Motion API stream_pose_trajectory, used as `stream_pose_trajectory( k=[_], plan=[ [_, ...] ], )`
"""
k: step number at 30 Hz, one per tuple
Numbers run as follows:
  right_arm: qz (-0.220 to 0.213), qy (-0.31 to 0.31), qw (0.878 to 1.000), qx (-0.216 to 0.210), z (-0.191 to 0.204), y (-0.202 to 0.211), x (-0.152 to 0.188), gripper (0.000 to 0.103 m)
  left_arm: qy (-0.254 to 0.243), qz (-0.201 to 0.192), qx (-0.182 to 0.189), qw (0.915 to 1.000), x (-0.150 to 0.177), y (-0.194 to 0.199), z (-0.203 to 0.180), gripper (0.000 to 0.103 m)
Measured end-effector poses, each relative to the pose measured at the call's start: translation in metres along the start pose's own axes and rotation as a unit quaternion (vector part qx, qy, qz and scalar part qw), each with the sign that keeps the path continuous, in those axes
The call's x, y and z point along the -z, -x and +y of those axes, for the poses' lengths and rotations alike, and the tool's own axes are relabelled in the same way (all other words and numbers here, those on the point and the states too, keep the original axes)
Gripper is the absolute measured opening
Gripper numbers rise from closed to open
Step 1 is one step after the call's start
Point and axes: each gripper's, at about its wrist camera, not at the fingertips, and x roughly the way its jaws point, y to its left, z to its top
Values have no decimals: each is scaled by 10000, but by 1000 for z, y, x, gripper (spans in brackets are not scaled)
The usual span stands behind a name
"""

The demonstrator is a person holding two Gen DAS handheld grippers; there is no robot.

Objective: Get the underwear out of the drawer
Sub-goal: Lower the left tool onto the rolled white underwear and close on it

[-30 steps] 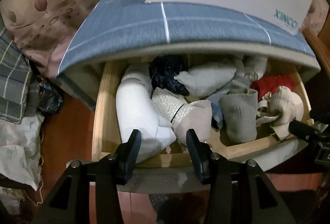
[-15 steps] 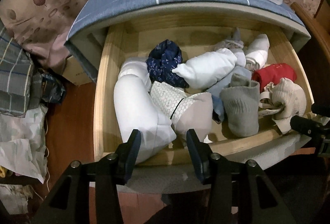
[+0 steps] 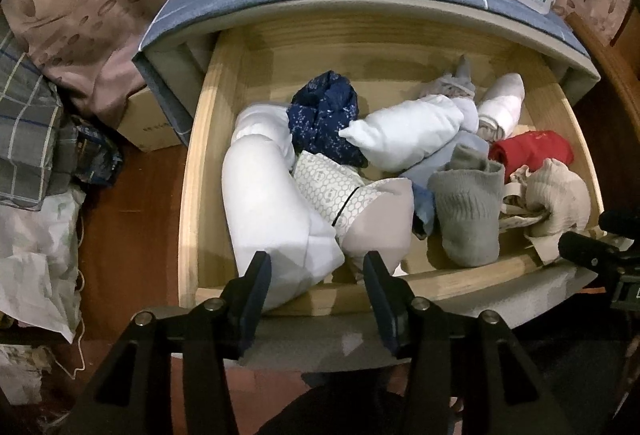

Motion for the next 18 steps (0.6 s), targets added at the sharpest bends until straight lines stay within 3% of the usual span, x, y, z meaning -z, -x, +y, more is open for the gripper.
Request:
stream_pose_trajectory(
  k=[7, 13, 18],
  plan=[
    [-425, 69, 9990, -70, -4, 7, 16, 102, 27, -154, 118, 9998, 2, 8, 7, 49],
    [-836, 52, 9963, -205, -7, 18, 24, 102, 385, -165, 413, 9983, -5, 21, 27, 49],
    [-993, -184, 9940, -423, -15, 21, 26, 102, 527, -170, 313, 9980, -17, 31, 45, 49]
  ],
)
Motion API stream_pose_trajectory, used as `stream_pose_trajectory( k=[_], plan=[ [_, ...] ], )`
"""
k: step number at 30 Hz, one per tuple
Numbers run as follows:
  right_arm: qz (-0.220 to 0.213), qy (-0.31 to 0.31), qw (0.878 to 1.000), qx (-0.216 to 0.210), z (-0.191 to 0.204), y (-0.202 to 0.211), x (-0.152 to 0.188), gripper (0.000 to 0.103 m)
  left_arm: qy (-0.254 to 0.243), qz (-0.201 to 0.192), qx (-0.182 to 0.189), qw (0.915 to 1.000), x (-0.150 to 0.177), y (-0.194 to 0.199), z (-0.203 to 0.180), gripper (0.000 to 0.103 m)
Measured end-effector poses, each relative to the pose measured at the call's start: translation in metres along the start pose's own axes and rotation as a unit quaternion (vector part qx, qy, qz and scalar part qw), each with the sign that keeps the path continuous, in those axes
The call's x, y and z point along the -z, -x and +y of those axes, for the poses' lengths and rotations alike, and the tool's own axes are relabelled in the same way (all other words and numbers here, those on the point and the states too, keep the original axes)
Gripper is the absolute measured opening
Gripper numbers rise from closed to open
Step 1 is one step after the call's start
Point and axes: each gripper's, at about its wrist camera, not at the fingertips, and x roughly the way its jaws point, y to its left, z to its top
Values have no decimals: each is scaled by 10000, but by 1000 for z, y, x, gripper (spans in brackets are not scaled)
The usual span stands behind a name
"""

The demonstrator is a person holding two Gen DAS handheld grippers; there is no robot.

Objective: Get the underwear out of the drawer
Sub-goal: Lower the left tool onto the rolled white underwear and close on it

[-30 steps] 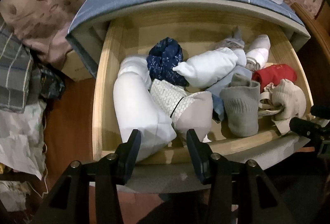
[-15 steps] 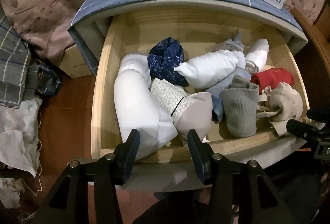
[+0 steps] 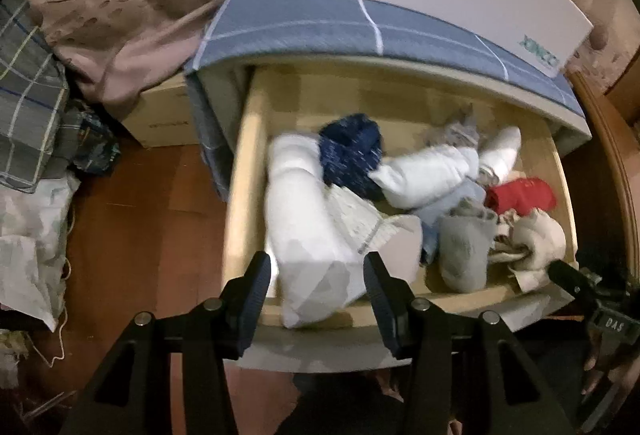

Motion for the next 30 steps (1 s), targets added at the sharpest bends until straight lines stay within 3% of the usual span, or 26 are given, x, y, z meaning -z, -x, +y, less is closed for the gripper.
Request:
stream_pose_trajectory(
  k=[14, 30],
  plan=[
    [-71, -73, 9999, -46, -3, 1, 1, 102, 720, 744, 208, 9944, -29, -37, 15, 49],
    [15, -100, 9999, -138, -5, -2, 1, 102, 859, 863, 9, 9926, -38, -74, 13, 49]
  ],
)
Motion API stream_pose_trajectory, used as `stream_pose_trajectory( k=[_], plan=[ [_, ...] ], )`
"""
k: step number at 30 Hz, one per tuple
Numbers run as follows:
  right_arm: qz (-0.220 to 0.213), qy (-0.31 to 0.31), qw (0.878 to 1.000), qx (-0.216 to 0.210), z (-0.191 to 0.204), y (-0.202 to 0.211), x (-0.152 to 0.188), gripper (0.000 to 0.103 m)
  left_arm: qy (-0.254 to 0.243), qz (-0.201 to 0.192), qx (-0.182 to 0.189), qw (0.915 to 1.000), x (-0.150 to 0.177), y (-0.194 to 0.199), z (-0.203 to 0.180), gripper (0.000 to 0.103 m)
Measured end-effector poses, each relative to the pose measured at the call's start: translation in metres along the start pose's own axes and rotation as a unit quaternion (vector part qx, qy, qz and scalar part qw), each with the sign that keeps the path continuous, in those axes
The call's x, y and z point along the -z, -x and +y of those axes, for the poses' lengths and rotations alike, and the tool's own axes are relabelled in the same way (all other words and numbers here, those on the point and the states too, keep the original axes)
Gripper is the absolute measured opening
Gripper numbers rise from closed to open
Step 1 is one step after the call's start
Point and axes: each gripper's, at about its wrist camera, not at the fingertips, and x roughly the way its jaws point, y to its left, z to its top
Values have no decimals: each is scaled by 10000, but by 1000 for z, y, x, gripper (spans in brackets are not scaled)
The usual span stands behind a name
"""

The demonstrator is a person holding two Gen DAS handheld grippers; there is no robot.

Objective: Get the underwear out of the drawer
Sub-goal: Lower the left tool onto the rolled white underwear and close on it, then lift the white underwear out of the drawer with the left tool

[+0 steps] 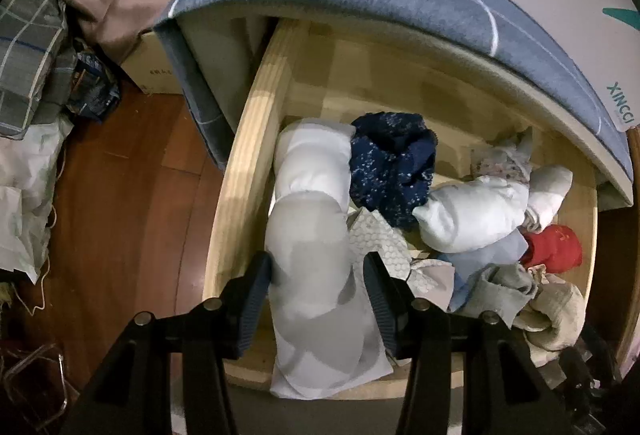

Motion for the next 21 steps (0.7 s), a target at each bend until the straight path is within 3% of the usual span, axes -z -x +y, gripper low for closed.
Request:
stream_pose_trajectory(
  k=[6, 12, 21],
  plan=[
    [40, 26, 10000, 21, 1, -1, -1, 102, -97, 193, -96, 9997, 5, -17, -6, 49],
    [51, 61, 9999, 62, 3, -1, -1, 102, 234, 340, 213, 9989, 2, -25, 3, 49],
    [124, 161, 9997, 138, 5, -1, -1, 102, 109, 47, 193, 9997, 7, -16, 0, 32]
  ],
)
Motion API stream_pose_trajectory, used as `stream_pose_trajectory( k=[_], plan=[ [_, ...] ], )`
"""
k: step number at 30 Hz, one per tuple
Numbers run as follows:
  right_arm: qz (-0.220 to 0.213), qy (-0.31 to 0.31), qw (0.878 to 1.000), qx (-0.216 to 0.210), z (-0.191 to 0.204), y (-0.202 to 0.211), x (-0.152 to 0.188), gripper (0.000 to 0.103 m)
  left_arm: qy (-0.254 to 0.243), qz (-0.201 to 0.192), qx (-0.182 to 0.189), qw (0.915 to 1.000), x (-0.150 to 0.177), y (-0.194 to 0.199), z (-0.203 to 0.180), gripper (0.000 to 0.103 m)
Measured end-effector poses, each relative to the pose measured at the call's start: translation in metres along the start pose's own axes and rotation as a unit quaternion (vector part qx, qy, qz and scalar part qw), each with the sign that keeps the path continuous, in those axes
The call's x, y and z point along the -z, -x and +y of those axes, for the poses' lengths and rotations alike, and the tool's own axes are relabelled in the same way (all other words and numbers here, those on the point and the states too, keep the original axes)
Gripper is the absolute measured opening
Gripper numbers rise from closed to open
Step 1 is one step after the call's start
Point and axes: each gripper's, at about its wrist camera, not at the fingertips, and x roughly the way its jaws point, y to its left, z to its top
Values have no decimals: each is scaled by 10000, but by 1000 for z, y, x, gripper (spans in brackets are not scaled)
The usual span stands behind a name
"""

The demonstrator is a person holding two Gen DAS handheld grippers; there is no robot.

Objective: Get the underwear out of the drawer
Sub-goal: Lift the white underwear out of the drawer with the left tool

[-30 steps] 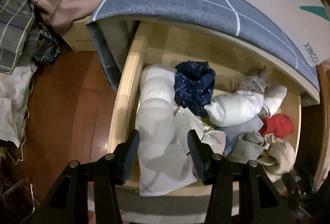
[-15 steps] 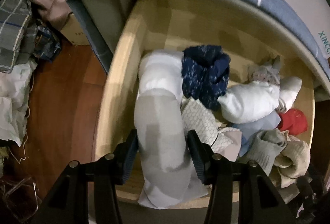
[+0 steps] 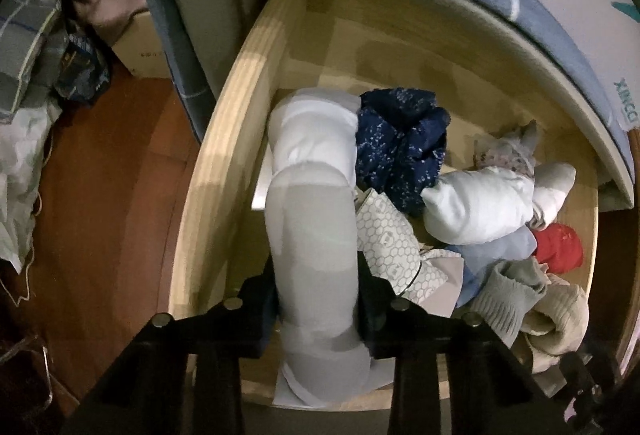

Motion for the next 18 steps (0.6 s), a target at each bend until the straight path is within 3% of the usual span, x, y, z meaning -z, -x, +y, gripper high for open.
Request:
stream_pose_trajectory(
  k=[12, 18],
  plan=[
    [333, -3, 9992, -237, -9, 10, -26, 102, -316, -657, 114, 9973, 9, 49, -2, 29],
    [662, -48, 9975, -221, -12, 8, -37, 102, -241, -703, 280, 9968, 19, 58, 2, 29]
  ],
)
